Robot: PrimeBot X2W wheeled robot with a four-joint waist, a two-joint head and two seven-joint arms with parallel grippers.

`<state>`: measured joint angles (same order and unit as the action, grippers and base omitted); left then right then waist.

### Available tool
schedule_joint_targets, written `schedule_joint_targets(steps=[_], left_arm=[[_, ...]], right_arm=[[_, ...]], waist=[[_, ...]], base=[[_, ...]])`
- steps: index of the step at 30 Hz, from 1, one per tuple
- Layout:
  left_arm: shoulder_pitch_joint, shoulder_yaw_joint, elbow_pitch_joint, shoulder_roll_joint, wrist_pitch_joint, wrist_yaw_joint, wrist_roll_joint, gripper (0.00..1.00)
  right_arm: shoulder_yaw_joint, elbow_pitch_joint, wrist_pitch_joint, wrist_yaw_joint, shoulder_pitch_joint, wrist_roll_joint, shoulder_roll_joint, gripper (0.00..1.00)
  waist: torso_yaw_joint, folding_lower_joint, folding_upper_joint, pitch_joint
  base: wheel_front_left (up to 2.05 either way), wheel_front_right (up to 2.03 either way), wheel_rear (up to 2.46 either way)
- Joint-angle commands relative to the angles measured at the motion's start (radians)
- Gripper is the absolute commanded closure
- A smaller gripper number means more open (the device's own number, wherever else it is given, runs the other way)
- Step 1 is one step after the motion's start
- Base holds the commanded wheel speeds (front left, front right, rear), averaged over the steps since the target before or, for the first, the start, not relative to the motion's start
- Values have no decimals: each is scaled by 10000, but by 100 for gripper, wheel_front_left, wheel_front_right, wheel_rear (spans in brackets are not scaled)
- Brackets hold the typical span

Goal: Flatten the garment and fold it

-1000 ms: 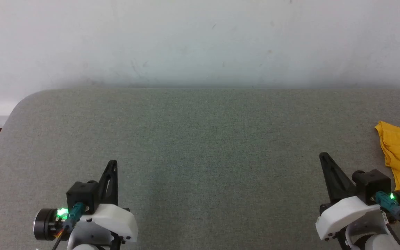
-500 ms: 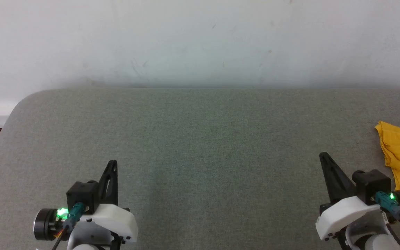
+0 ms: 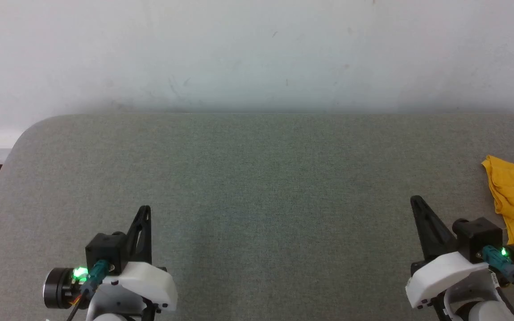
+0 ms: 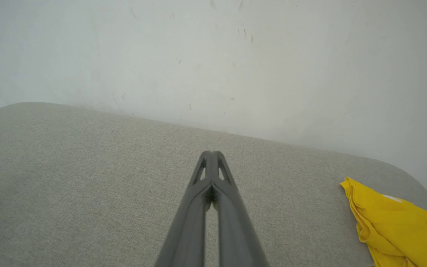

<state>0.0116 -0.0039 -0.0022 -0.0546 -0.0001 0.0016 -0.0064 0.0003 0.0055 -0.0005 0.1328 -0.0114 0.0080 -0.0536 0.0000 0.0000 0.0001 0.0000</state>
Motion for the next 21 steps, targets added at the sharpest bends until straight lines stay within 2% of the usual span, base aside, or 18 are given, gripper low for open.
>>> schedule_joint_targets(steps=[1, 21], left_arm=[[-116, 39, 22, 43, 1, -16, 64, 100], [-116, 39, 22, 43, 1, -16, 64, 100]], right_arm=[[-3, -55, 5, -21, 114, -80, 34, 100], [-3, -55, 5, -21, 114, -80, 34, 100]], waist=[[0, 0, -1, 0], [0, 0, -1, 0]], base=[[0, 0, 0], [0, 0, 0]])
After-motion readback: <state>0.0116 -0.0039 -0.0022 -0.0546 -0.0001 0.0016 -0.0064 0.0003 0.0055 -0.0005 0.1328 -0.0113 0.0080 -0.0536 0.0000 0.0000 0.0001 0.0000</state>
